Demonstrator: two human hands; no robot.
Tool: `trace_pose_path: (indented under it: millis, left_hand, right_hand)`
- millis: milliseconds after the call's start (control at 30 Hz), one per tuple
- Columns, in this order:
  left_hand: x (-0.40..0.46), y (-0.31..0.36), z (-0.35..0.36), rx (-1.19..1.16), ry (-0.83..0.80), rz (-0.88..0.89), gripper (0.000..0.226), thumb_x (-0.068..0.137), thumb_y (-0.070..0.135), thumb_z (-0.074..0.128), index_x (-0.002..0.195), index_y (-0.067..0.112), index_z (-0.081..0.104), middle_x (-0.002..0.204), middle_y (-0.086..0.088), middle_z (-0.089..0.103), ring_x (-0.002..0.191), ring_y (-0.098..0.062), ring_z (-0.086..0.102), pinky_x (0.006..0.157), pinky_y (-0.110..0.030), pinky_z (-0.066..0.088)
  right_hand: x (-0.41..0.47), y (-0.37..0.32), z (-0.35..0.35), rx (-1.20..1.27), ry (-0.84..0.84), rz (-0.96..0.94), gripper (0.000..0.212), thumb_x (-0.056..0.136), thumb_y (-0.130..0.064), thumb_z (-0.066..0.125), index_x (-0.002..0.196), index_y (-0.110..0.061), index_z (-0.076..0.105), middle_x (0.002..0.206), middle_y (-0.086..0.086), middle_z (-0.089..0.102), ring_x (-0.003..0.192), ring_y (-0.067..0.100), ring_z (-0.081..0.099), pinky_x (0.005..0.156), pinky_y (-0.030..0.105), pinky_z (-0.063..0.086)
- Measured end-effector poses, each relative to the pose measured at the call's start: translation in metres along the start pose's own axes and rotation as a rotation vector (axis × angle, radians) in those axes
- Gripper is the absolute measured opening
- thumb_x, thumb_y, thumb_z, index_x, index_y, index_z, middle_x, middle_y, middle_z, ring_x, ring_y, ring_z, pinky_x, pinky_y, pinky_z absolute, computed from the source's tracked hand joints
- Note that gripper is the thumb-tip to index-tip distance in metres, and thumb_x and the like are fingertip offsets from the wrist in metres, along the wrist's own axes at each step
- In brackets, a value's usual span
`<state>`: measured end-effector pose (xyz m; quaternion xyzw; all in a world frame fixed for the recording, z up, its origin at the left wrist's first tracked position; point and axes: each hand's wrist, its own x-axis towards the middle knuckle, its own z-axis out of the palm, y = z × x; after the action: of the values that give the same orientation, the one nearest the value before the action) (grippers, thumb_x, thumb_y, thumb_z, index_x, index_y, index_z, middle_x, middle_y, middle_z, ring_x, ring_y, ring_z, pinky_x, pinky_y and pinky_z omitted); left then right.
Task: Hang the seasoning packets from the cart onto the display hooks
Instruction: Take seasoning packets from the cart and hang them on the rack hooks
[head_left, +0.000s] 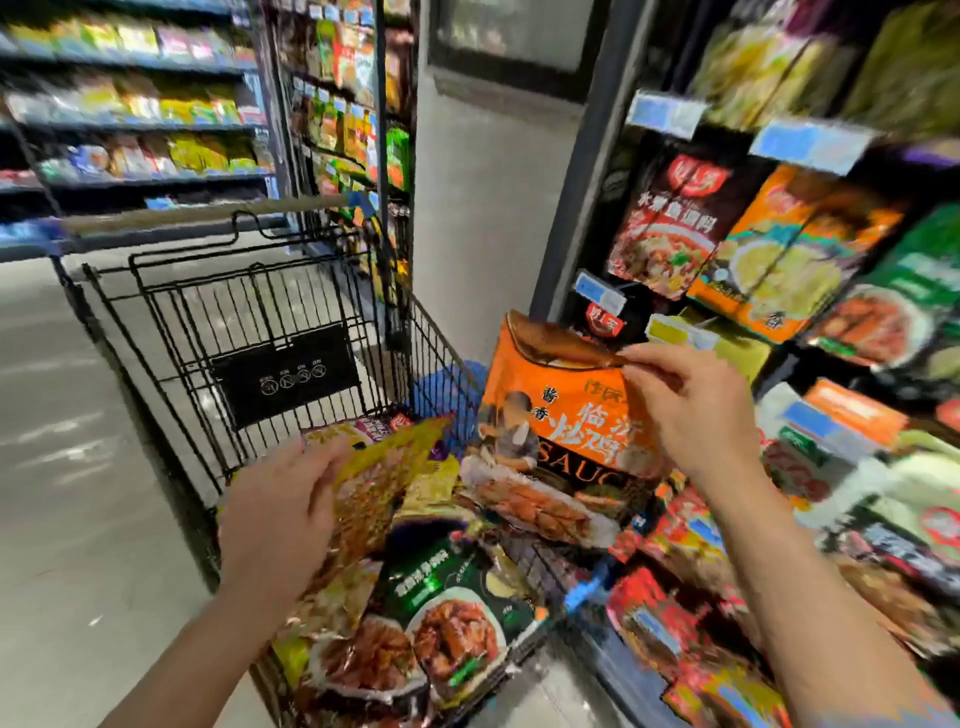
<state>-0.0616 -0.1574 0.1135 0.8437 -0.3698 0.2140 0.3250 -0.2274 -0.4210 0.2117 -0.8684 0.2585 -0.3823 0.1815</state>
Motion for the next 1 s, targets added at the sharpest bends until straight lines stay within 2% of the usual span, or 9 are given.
trace_pose_path:
  millis: [133,200,267,333,500,600,667,833,1000]
  left_hand:
    - [0.035,0.032,-0.018,-0.028,0.067,0.235,0.030,0.082,0.017,0.048,0.098,0.007,0.071,0.085,-0.010,0.066,0.073,-0.033,0.061,0.066,-0.041,0.042]
    - [0.048,0.052,-0.021,-0.050,0.089,0.306,0.031,0.081,0.020,0.049,0.099,0.009,0.072,0.086,-0.009,0.067,0.074,-0.034,0.061,0.066,-0.043,0.043]
    - [0.058,0.073,-0.022,-0.110,0.095,0.381,0.031,0.079,0.020,0.051,0.099,0.010,0.072,0.088,-0.008,0.069,0.076,-0.034,0.063,0.067,-0.044,0.047]
    - [0.064,0.099,-0.021,-0.178,0.109,0.476,0.027,0.078,0.017,0.056,0.098,0.010,0.073,0.088,-0.008,0.070,0.077,-0.033,0.065,0.067,-0.043,0.048]
    - [0.066,0.178,-0.012,-0.328,0.083,0.647,0.030,0.083,0.022,0.044,0.099,0.018,0.069,0.086,-0.001,0.068,0.074,-0.028,0.062,0.066,-0.037,0.043]
    - [0.065,0.227,0.004,-0.369,0.069,0.714,0.032,0.082,0.022,0.043,0.099,0.017,0.070,0.088,0.002,0.067,0.081,-0.020,0.059,0.069,-0.031,0.033]
    - [0.063,0.261,0.016,-0.414,0.053,0.744,0.034,0.081,0.021,0.042,0.100,0.016,0.070,0.089,0.002,0.067,0.084,-0.020,0.057,0.071,-0.030,0.031]
    - [0.057,0.343,0.040,-0.489,-0.023,0.754,0.041,0.067,0.010,0.054,0.104,0.015,0.071,0.094,-0.002,0.067,0.086,-0.028,0.061,0.073,-0.038,0.041]
    - [0.051,0.410,0.057,-0.598,-0.078,0.768,0.042,0.066,0.016,0.049,0.101,0.018,0.071,0.094,0.001,0.068,0.084,-0.028,0.064,0.071,-0.045,0.049]
  right_hand:
    - [-0.016,-0.015,-0.069,-0.146,0.076,0.002,0.018,0.081,-0.015,0.064,0.096,-0.016,0.076,0.098,0.007,0.072,0.097,0.027,0.064,0.088,0.037,0.045]
    - [-0.025,-0.016,-0.103,-0.219,0.110,-0.011,0.025,0.077,-0.022,0.058,0.094,-0.019,0.076,0.095,0.006,0.073,0.095,0.029,0.065,0.088,0.048,0.047]
    - [-0.036,-0.011,-0.136,-0.291,0.141,-0.013,0.027,0.074,-0.024,0.056,0.092,-0.021,0.076,0.093,0.004,0.073,0.093,0.029,0.066,0.085,0.053,0.047]
    - [-0.049,-0.004,-0.167,-0.360,0.168,0.005,0.026,0.073,-0.025,0.056,0.090,-0.020,0.076,0.091,0.004,0.073,0.090,0.029,0.067,0.081,0.051,0.049]
    - [-0.087,0.017,-0.237,-0.459,0.228,0.037,0.022,0.074,-0.025,0.059,0.087,-0.020,0.076,0.088,0.000,0.074,0.089,0.026,0.068,0.083,0.054,0.046]
    - [-0.107,0.037,-0.278,-0.485,0.279,0.087,0.014,0.077,-0.016,0.067,0.087,-0.019,0.076,0.090,0.000,0.074,0.091,0.025,0.068,0.084,0.054,0.047]
    - [-0.120,0.054,-0.306,-0.502,0.292,0.141,0.017,0.077,-0.021,0.065,0.089,-0.020,0.076,0.093,-0.001,0.074,0.093,0.023,0.068,0.086,0.050,0.048]
    - [-0.151,0.094,-0.370,-0.559,0.324,0.229,0.012,0.081,-0.016,0.069,0.090,-0.021,0.075,0.094,-0.001,0.073,0.093,0.025,0.067,0.085,0.052,0.047]
    - [-0.172,0.122,-0.423,-0.632,0.391,0.256,0.021,0.078,-0.029,0.057,0.089,-0.025,0.075,0.090,-0.004,0.072,0.089,0.023,0.067,0.082,0.051,0.047]
